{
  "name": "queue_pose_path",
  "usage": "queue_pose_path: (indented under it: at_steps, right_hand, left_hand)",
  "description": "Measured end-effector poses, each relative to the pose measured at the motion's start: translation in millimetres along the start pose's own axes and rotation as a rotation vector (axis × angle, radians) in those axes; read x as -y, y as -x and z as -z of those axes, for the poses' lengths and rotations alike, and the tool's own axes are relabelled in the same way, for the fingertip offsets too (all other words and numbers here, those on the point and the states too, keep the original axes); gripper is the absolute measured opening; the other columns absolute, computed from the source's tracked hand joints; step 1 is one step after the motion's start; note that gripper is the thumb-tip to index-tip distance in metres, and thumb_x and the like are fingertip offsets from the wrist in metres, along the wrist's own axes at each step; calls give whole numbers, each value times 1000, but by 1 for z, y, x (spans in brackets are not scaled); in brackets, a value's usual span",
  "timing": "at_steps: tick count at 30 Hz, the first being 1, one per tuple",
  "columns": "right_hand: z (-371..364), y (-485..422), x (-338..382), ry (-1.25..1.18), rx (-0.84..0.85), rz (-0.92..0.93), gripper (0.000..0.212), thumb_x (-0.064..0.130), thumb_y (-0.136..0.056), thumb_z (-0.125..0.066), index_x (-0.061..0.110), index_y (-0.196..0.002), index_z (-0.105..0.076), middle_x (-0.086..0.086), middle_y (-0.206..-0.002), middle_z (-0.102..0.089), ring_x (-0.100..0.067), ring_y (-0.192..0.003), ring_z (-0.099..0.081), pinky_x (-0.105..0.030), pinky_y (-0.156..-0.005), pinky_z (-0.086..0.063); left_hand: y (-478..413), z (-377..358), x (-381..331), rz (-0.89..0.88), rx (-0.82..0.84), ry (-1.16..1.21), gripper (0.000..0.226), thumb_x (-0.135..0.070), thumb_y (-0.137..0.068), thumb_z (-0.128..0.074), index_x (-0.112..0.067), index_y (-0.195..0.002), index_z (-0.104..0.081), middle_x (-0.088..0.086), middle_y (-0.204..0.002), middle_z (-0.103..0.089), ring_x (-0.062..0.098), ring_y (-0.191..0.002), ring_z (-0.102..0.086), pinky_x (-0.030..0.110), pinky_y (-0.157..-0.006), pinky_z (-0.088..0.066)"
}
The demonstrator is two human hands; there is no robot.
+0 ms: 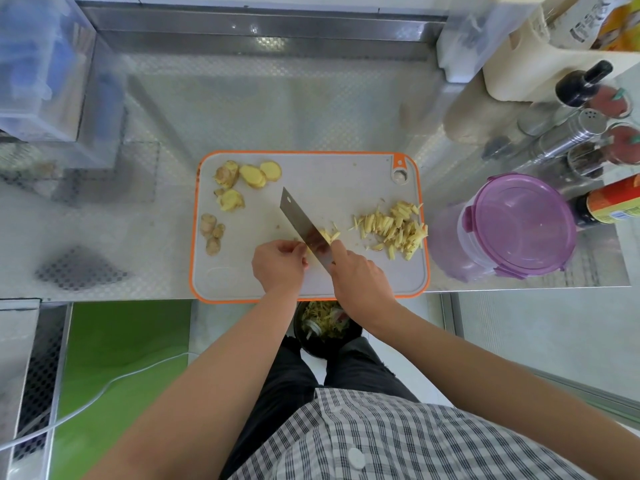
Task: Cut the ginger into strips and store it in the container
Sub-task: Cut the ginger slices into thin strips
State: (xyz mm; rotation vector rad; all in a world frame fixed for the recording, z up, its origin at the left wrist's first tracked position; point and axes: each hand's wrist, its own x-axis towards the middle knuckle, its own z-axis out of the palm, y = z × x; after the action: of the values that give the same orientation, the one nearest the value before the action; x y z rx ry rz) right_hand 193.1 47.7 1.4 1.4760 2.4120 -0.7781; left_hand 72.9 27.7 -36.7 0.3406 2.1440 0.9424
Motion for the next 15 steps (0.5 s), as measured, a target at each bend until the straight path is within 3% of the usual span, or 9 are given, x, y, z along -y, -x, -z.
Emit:
queue_pose_path:
  at_steps: [10,15]
  right_hand:
    - [0,-4,6,4,41,-26,20,0,-93,-39,17,-100,-29,0,-77,-41,-26,-68,-45,-35,-59,-34]
    - [-4,-12,7,-23,25,-34,7,10,-99,-38,13,-104,-34,-2,-80,-44,-28,-69,-49,-36,-59,-35]
  left_hand:
    - [-1,-1,1,-35,-10,-11,31,-14,-80,-70,-27,-54,-61,3,-57,-68,24,-64,-69,40,-76,-55]
    - [-3,-2,3,-55,-11,-30,31,-16,-81,-72,-29,-55,-60,4,-59,-69,26,-64,-69,43,-74,-56]
